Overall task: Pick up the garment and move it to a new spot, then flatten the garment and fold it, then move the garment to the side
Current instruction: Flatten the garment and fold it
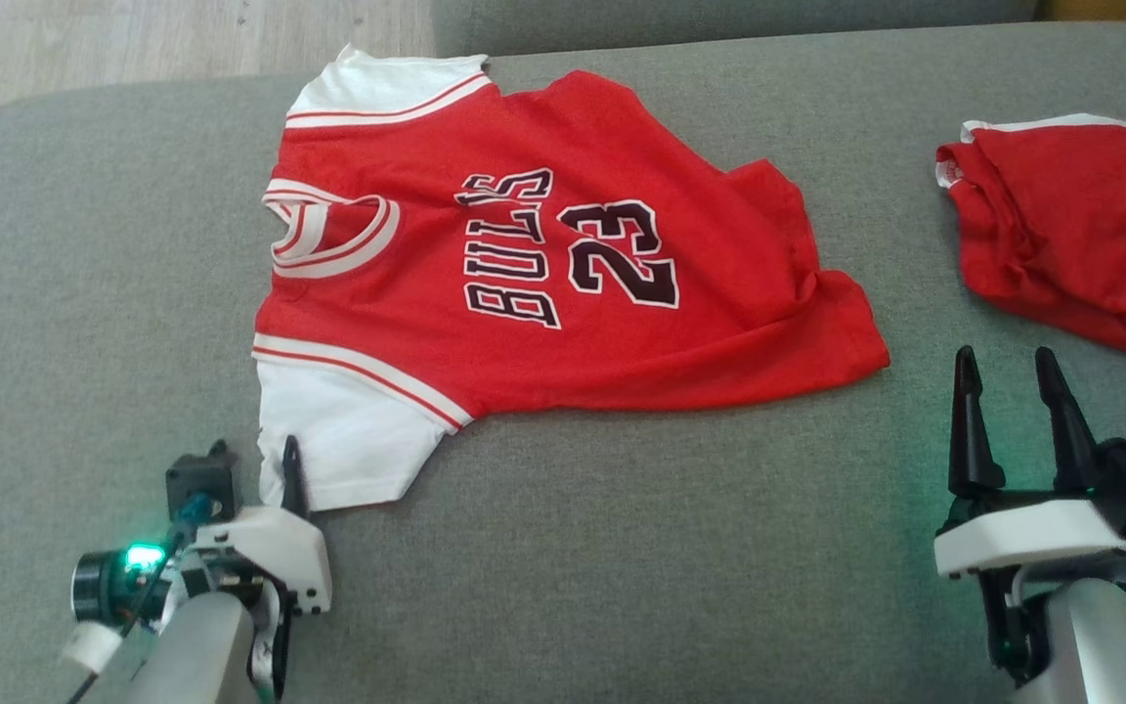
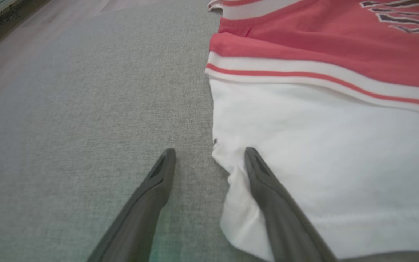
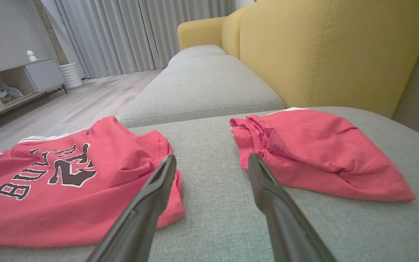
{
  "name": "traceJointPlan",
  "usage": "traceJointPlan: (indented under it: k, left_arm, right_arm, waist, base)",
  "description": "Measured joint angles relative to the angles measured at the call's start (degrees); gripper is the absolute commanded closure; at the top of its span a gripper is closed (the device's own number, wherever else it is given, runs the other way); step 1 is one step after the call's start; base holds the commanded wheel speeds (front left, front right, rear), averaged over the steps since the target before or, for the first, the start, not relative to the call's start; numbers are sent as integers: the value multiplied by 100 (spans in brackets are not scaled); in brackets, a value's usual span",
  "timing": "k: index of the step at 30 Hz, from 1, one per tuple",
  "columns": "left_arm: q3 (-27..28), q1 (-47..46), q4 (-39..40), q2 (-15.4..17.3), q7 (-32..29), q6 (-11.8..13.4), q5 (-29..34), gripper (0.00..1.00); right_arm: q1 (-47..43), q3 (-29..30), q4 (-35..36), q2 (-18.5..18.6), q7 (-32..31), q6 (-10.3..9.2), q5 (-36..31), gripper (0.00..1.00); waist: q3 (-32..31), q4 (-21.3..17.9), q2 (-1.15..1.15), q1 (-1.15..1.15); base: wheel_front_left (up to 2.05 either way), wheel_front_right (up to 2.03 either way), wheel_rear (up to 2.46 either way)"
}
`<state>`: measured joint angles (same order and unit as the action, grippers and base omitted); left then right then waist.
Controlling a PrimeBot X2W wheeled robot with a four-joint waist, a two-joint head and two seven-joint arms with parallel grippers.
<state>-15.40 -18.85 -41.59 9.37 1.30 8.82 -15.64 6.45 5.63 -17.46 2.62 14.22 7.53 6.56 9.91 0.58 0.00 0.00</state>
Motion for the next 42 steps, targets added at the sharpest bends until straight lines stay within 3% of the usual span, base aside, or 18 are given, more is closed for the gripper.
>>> traceJointPlan:
  k: [1, 2, 3, 9, 16, 23, 39, 40, 41, 42]
  left_arm:
    - [-24, -24, -29, 5, -48, -52, 0, 9]
    - [-49, -54, -49, 8, -109, -109, -2, 59]
    - [-83, -89, -70, 10, -159, -169, -22, 100]
    - [-196, -125, -49, -45, -197, -332, -118, 100]
    - [-129, -44, 490, -55, 517, -224, -151, 100]
    - [-116, -52, 1245, -74, 1038, -170, -151, 100]
    - [-142, -45, 1828, -78, 1191, -123, -149, 100]
    - [-144, -45, 1836, -78, 1195, -123, -149, 100]
    - [-146, -44, 1836, -78, 1195, -123, -151, 100]
    - [-146, -43, 1836, -77, 1195, -122, -151, 100]
  right_arm:
    - [1, 2, 0, 0, 0, 0, 0, 0]
    - [1, 4, -1, 0, 0, 0, 0, 0]
    - [3, 5, -3, 0, 0, 0, 0, 0]
    - [16, 10, -116, 0, 0, 0, 0, 0]
    - [67, -62, -391, 0, -8, 0, -8, 0]
    - [485, -143, -1091, 1, -401, 0, 8, 0]
    - [1347, -226, -2663, 27, -724, 0, -120, 0]
    - [1388, -301, -2713, 38, -724, 0, -119, 41]
    - [1422, -360, -2749, 43, -715, 0, -116, 100]
    - [1439, -425, -2764, 45, -702, 0, -113, 100]
  waist:
    - [7, 1, 0, 0]
    - [12, 3, 0, 0]
    - [14, 5, 0, 0]
    - [-55, 16, 0, 0]
    - [-139, 132, 0, 0]
    - [-114, 297, 0, 0]
    - [35, 487, 0, 0]
    - [34, 485, 0, 0]
    - [32, 479, 0, 0]
    - [24, 470, 0, 0]
  base:
    - [0, 0, 0]
    - [0, 0, 0]
    - [0, 0, 0]
    - [0, 0, 0]
    - [0, 0, 0]
    - [0, 0, 0]
    - [0, 0, 0]
    - [0, 0, 0]
    - [0, 0, 0]
    - [0, 0, 0]
